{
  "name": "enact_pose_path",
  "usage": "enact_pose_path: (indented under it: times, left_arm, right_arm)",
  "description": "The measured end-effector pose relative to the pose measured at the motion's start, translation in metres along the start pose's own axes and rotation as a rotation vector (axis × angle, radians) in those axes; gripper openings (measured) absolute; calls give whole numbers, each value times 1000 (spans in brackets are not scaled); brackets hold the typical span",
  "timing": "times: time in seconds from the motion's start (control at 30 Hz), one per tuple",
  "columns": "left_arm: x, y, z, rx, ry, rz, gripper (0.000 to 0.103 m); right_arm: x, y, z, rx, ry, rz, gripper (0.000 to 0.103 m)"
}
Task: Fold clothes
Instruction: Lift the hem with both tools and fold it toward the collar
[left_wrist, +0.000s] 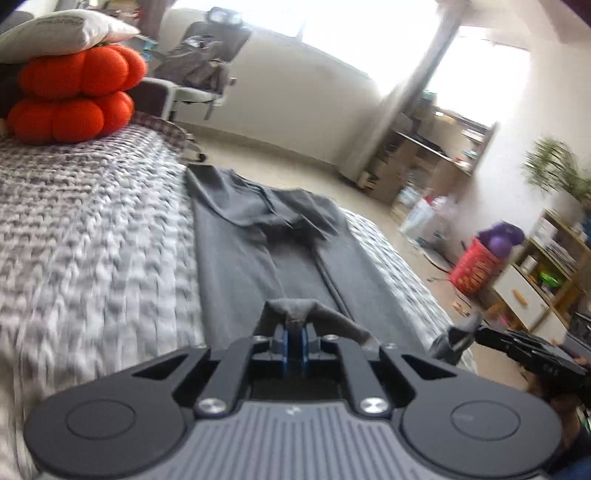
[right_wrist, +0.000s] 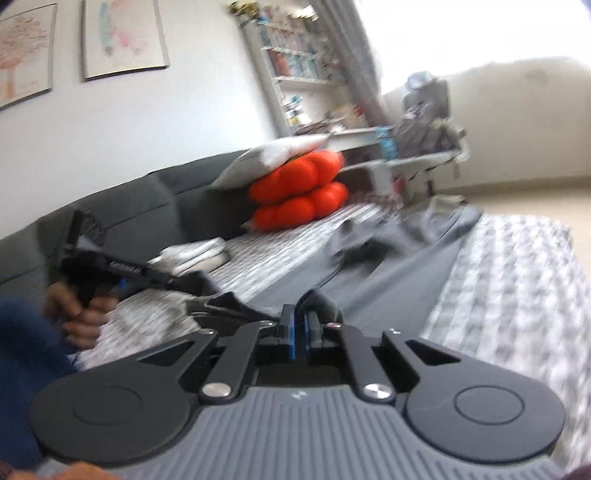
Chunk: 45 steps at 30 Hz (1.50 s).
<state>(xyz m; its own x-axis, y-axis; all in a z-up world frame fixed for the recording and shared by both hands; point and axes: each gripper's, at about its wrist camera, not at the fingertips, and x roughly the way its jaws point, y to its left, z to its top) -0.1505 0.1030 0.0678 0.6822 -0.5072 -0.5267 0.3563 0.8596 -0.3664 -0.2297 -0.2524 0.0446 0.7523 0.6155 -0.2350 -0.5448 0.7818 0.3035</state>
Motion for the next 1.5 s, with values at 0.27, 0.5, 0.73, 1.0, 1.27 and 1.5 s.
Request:
enact_pose_path:
  times: [0.27,0.5,0.73,1.0,1.27,1.5]
  left_arm:
    - [86,33,57,-155,42,78,9]
    - [68,77,50,-202,-11,61,53]
    - [65,70,29,-23,11,-44,56]
    - [72,63,22,200,47,-136,56]
    - [98,51,34,371,135,-174,56]
    - [121,47,48,365,139,-202,56]
  right_arm:
    - [82,-51,31,43,93,-133,3]
    - [82,-86,26,100,166,-120,29]
    - [62,-90,13,130,205,-12,37]
    - [83,-87,7,55,289,34,37]
    - [85,-76,14,-13,248,-44,8]
    - [96,-73,39,-99,156,-190,8]
